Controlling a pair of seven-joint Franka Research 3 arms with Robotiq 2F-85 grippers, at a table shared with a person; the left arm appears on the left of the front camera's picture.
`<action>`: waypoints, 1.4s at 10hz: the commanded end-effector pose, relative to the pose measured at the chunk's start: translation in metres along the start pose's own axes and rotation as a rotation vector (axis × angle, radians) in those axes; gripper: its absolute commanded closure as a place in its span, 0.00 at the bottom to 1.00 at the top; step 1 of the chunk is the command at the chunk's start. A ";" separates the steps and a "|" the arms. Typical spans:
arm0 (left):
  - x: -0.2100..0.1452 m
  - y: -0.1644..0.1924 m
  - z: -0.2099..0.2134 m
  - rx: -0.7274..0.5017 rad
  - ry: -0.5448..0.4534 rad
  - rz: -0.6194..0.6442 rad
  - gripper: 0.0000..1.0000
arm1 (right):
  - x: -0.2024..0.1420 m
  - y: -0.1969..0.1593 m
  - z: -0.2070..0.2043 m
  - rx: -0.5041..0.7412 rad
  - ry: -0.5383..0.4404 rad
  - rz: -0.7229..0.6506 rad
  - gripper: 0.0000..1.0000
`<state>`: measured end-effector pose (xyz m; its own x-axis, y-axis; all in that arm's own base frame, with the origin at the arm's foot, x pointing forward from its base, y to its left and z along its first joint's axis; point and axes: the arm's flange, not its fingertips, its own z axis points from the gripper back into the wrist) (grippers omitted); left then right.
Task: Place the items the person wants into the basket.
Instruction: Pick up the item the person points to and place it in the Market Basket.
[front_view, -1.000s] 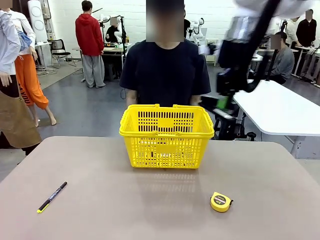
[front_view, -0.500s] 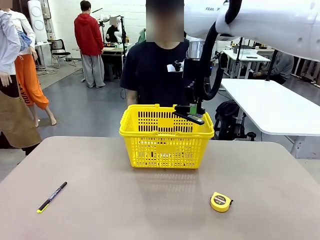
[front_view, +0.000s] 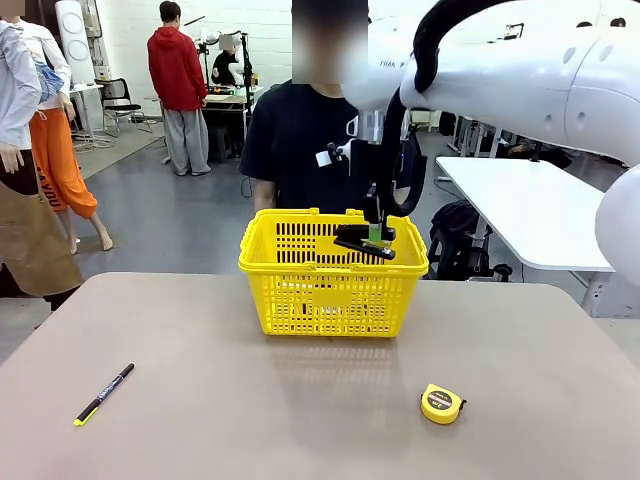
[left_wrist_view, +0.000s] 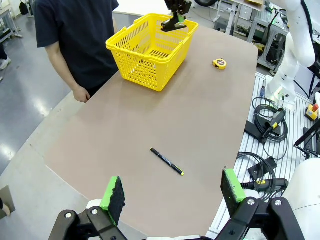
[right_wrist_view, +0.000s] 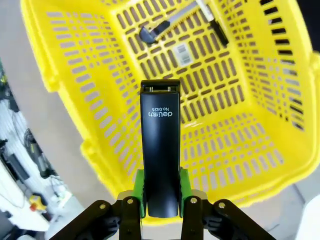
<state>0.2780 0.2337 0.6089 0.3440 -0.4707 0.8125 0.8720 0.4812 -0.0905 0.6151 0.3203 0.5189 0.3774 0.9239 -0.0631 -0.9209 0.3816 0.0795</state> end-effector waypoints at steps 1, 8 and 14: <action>-0.001 0.000 0.001 -0.002 -0.017 -0.022 0.00 | -0.009 0.006 -0.027 -0.079 -0.051 0.072 0.76; -0.001 0.000 0.001 -0.002 -0.017 -0.022 0.00 | -0.006 -0.003 -0.095 -0.017 -0.075 0.170 0.76; -0.001 0.000 0.001 -0.002 -0.017 -0.022 0.00 | -0.004 0.005 -0.089 -0.048 -0.111 0.186 0.00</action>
<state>0.2780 0.2338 0.6089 0.3439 -0.4705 0.8126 0.8719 0.4813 -0.0903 0.6087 0.3252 0.4349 0.2228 0.9746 0.0225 -0.9744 0.2219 0.0368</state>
